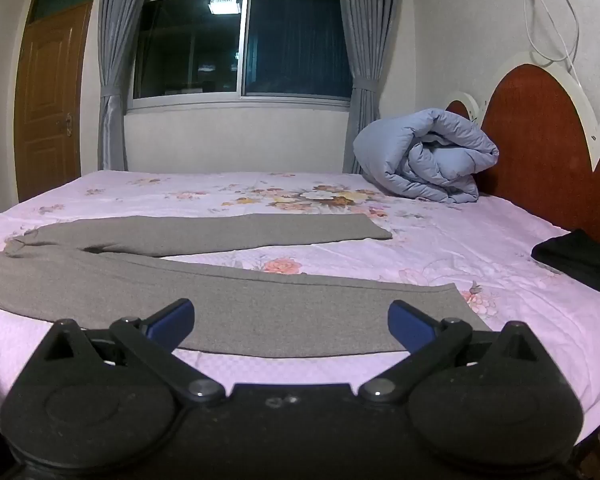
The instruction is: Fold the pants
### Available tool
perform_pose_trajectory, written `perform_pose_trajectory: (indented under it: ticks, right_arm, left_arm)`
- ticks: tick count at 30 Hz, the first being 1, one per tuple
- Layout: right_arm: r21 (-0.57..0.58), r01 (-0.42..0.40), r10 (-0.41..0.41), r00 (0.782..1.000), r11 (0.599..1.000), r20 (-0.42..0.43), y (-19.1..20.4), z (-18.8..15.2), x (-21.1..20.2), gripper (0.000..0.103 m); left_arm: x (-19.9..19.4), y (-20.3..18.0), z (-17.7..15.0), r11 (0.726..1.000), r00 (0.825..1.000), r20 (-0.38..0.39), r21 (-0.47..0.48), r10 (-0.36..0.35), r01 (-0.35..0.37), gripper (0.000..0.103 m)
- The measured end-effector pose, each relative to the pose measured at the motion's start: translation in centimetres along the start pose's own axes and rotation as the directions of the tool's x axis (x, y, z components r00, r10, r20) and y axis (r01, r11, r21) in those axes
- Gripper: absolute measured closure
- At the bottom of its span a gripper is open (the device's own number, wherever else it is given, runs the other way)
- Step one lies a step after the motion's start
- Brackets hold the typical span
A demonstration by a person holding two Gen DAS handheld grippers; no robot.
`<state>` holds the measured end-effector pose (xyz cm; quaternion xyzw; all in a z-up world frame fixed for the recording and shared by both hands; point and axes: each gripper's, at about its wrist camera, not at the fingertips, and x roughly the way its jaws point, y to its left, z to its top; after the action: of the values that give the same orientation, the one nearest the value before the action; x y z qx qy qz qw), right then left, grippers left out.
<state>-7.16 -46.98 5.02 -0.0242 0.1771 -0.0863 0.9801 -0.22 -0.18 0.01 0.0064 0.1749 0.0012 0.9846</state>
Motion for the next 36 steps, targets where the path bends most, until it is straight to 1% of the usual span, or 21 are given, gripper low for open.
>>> perform_pose_trajectory:
  ticks: [1,6,7,13,14,36]
  right_arm:
    - [0.000,0.000,0.000,1.000,1.000,0.001,0.00,0.00,-0.01,0.006]
    - [0.001,-0.001,0.001,1.000,1.000,-0.003,0.02,0.04,0.00,0.006]
    - [0.001,-0.001,0.001,1.000,1.000,-0.003,0.03,0.04,-0.01,0.006]
    - [0.001,-0.001,0.001,1.000,1.000,-0.002,0.05,0.03,0.02,0.006]
    - [0.001,-0.001,0.001,1.000,1.000,-0.002,0.06,0.02,0.02,0.006]
    - [0.000,0.000,0.000,1.000,1.000,-0.004,0.09,-0.01,0.09,0.006]
  left_arm:
    - [0.55,-0.03,0.02,1.000,0.999,-0.033,-0.005,-0.001,0.001,0.000]
    - [0.38,0.00,0.32,1.000,1.000,-0.028,-0.001,-0.002,0.002,0.000]
    - [0.34,-0.29,0.31,1.000,1.000,-0.022,0.017,0.003,-0.002,0.000]
    - [0.44,-0.68,0.55,1.000,1.000,-0.026,0.013,0.003,-0.002,0.000]
    - [0.30,-0.19,0.04,1.000,1.000,-0.023,0.012,0.002,-0.002,0.000]
    - [0.26,-0.14,-0.06,1.000,1.000,-0.027,0.012,0.001,-0.001,0.000]
